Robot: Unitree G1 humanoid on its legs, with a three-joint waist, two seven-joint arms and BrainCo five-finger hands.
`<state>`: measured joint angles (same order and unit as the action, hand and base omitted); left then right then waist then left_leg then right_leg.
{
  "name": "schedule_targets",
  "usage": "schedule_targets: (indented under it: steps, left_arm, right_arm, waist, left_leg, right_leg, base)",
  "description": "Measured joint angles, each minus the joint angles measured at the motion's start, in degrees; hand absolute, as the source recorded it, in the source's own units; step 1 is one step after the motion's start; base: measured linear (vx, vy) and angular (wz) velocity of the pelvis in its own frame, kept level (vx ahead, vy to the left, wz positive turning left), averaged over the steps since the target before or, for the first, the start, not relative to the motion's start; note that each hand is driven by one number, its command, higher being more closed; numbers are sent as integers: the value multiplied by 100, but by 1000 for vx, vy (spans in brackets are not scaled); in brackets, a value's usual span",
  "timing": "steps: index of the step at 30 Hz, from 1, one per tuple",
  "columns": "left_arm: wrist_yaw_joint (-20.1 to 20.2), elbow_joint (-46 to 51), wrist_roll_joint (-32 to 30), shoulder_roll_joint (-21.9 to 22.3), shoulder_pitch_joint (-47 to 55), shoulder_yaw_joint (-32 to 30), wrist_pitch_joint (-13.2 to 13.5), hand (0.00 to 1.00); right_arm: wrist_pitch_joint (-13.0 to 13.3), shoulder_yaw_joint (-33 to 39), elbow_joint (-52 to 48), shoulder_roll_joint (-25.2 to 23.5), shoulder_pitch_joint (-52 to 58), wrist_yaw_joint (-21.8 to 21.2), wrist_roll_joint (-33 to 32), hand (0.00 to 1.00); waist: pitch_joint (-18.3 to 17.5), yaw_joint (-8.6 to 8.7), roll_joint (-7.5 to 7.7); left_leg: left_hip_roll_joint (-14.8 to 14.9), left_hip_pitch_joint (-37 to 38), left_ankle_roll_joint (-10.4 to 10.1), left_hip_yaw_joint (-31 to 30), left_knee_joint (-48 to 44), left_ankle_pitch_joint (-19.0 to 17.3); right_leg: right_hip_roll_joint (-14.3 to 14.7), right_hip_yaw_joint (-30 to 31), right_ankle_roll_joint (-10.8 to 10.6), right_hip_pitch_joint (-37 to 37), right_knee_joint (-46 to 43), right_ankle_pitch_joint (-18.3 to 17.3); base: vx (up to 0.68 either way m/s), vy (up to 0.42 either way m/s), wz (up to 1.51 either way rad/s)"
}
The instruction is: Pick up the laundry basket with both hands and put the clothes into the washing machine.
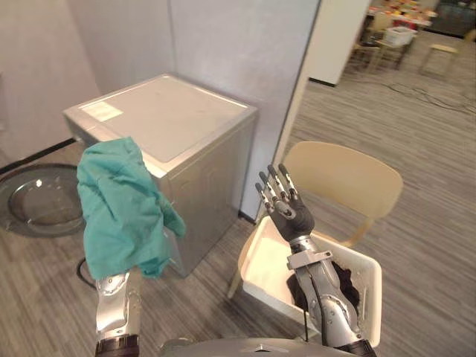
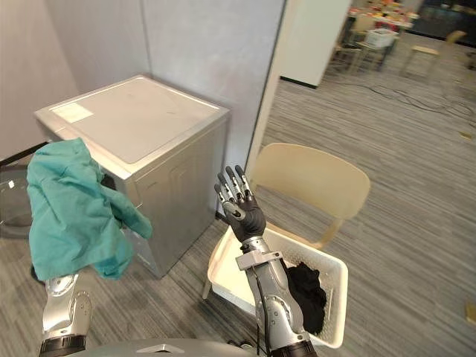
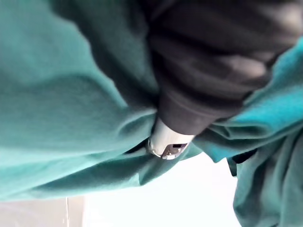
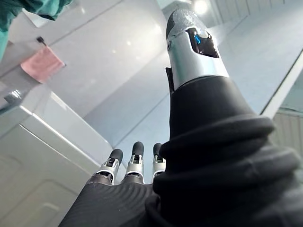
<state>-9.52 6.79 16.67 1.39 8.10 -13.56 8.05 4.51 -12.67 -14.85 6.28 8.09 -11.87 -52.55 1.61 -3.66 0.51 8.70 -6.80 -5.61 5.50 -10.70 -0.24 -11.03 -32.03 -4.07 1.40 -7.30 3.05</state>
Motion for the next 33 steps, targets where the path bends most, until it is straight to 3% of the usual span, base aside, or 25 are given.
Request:
schedule_targets:
  steps: [1, 3, 4, 6, 7, 9, 10, 12, 13, 14, 16, 17, 18, 19, 20, 21, 22, 23, 25, 27, 29, 31, 32, 33]
  left_arm:
    - [-9, 11, 80, 24, 9, -56, -1, 100]
    - [-8, 172, 172, 89, 146, -53, -13, 100]
    - [4, 250, 242, 73, 179, 22, -11, 100]
    - [76, 383, 310, 192, 243, 175, 3, 100]
    - [124, 366, 349, 199, 301, 271, -2, 100]
    - [168, 367, 354, 197, 324, 449, 0, 100]
    - [221, 362, 365, 203, 315, 621, 1, 100]
    - [276, 326, 404, 209, 286, 834, 0, 100]
    - [311, 266, 418, 219, 218, 1016, -1, 100]
    - [351, 197, 431, 209, 153, 1046, -4, 100]
    - [367, -97, 452, 147, 96, 1021, -46, 100]
    - [366, -138, 451, 144, 100, 1020, -64, 100]
    - [368, -192, 450, 118, 106, 1044, -69, 100]
    - [369, -251, 449, 132, 97, 1101, -65, 100]
    - [372, -333, 448, 138, 95, 1257, -64, 100]
    - [373, -370, 449, 131, 89, 1367, -64, 100]
    - [387, -460, 449, 130, 66, 1548, -64, 100]
    - [412, -546, 450, 131, 75, 1631, -68, 100]
    - [431, -566, 449, 80, 74, 1619, -69, 100]
    - [496, -563, 448, 71, 59, 1611, -64, 100]
    - [509, -587, 438, -82, -80, 1633, -71, 100]
    - [571, -911, 431, -129, -384, 1659, -83, 100]
    - [591, -1006, 429, -127, -413, 1691, -88, 100]
    - [626, -1213, 320, 0, -416, 1844, -155, 100]
  right_arm:
    - [1, -19, 11, -9, -60, 2, 143, 0]
    - [-1, -6, 19, -5, -204, 22, 353, 0]
    - [25, 88, 13, -5, -263, 47, 479, 0]
    - [38, 315, 56, 14, -391, 133, 657, 0]
    - [39, 450, 60, 13, -405, 211, 797, 0]
    - [57, 576, 57, 3, -308, 256, 946, 0]
    - [69, 680, 58, -21, -203, 259, 1028, 0]
    - [90, 867, 57, -57, -105, 286, 1153, 0]
    - [136, 1137, 60, -126, -5, 387, 1278, 0]
    - [147, 1238, 87, -146, 33, 441, 1352, 0]
    - [126, 1427, 232, -444, 307, 520, 1686, 0]
    - [115, 1456, 233, -528, 372, 520, 1734, 0]
    - [107, 1534, 228, -674, 478, 551, 1903, 0]
    - [71, 1617, 227, -722, 595, 572, 1962, 0]
    - [23, 1751, 190, -775, 702, 581, 2047, 0]
    - [17, 1815, 141, -809, 752, 584, 2063, 0]
    - [6, 1906, 32, -855, 990, 584, 2075, 0]
    - [6, 1929, -14, -856, 1118, 574, 2077, 0]
    - [25, 1911, -12, -834, 1128, 570, 2083, 0]
    - [30, 1875, 5, -770, 1159, 558, 2094, 0]
    - [26, 1842, 31, -817, 1210, 459, 2102, 0]
    - [-3, 1983, 529, -810, 1354, 468, 2158, 0]
    - [-35, 2003, 677, -812, 1411, 498, 2191, 0]
    - [-162, 2017, 992, -790, 1602, 582, 2526, 0]
  waist:
    - [106, -65, -48]
    - [249, -101, -130]
    - [294, -102, 5]
    - [421, -132, -70]
    - [484, -120, -57]
    - [464, -57, -93]
    - [446, 41, -109]
    - [417, 227, -149]
    - [335, 303, -307]
    - [367, 320, -291]
    - [400, 299, -100]
    - [395, 324, -92]
    - [391, 387, -71]
    - [424, 477, -139]
    - [492, 599, -263]
    - [498, 699, -259]
    - [515, 886, -228]
    - [535, 932, -205]
    - [584, 1005, -225]
    - [563, 1007, -398]
    - [578, 1018, -407]
    - [603, 1039, -378]
    - [588, 1036, -333]
    - [707, 1188, -440]
  left_leg:
    - [27, -141, -56, -223, -32, 53]
    - [131, -328, 41, -200, 123, 55]
    - [322, -431, 390, 330, -9, -136]
    - [740, -871, 731, 1370, -1196, -433]
    - [897, -932, 786, 1796, -1947, -646]
    - [1084, -658, 804, 2351, -2559, -1060]
    - [1256, -345, 817, 2851, -2620, -1306]
    - [1451, -26, 783, 3521, -2474, -1438]
    - [1467, 161, 377, 3848, -1860, -1425]
    - [1344, 122, 57, 3805, -1691, -1445]
    - [937, -228, 302, 3505, -1800, -1522]
    - [832, -258, 374, 3406, -1827, -1577]
    - [532, -363, 514, 3204, -1827, -1661]
    - [304, -429, 640, 2981, -1838, -1736]
    - [49, -433, 760, 2658, -1762, -1796]
    - [-127, -410, 885, 2415, -1661, -1822]
    - [-404, -297, 1072, 2145, -1522, -1857]
    - [-597, -88, 1098, 2032, -1372, -1870]
    - [-805, 313, 1049, 1962, -1011, -1835]
    - [-881, 608, 977, 1953, -619, -1795]
    - [-992, 822, 862, 1914, -220, -1719]
    - [-1052, 1126, 745, 1770, -7, -1765]
    - [-1079, 1229, 677, 1754, -40, -1808]
    - [-871, 1303, 584, 1681, -975, -2073]
  right_leg:
    - [-17, -163, 71, 104, -323, -223]
    - [-9, -268, 158, 267, -718, -564]
    - [-105, -447, 222, 271, -637, -599]
    - [-267, -914, 349, 285, -677, -566]
    - [-350, -1137, 425, 256, -638, -511]
    - [-415, -1484, 462, 174, -530, -382]
    - [-467, -1772, 413, 104, -425, -280]
    - [-509, -2119, 313, 61, -259, -118]
    - [-518, -2460, 196, 88, -71, 87]
    - [-553, -2549, 160, 94, -5, 163]
    - [-891, -2535, 110, 111, 14, 327]
    - [-999, -2504, 109, 116, -58, 328]
    - [-1280, -2322, 180, 177, -338, 282]
    - [-1407, -1872, 584, 312, -665, -60]
    - [-1345, -600, 1343, 735, -1209, -908]
    - [-1230, 249, 1353, 990, -1521, -1283]
    - [-799, 1651, 950, 1307, -2052, -1698]
    - [-320, 2249, 662, 1528, -2348, -1833]
    - [94, 2120, 626, 1720, -2396, -1767]
    - [150, 1348, 619, 1882, -2278, -1737]
    - [218, 654, 619, 2136, -2040, -1610]
    - [590, 76, 1071, 2270, -1672, -1218]
    - [655, -60, 1190, 2201, -1568, -1140]
    - [736, -290, 1552, 1703, -1435, -976]
  base:
    - [-168, -117, 102]
    - [-182, -145, 114]
    - [-121, -111, 116]
    - [-154, -63, 119]
    - [-140, -44, 91]
    - [-93, 1, 92]
    - [-90, 53, 114]
    - [-86, 163, 131]
    - [-97, 275, 135]
    - [-116, 367, 125]
    - [-114, 381, 102]
    - [-78, 422, 116]
    - [-34, 354, 114]
    - [-51, 530, 143]
    - [-38, 350, 130]
    - [3, 342, 168]
    - [125, 116, 151]
    - [218, 177, 120]
    - [285, 157, 39]
    - [292, 135, -3]
    - [308, 92, -3]
    - [413, 30, 30]
    - [609, -22, 70]
    - [533, -14, 66]
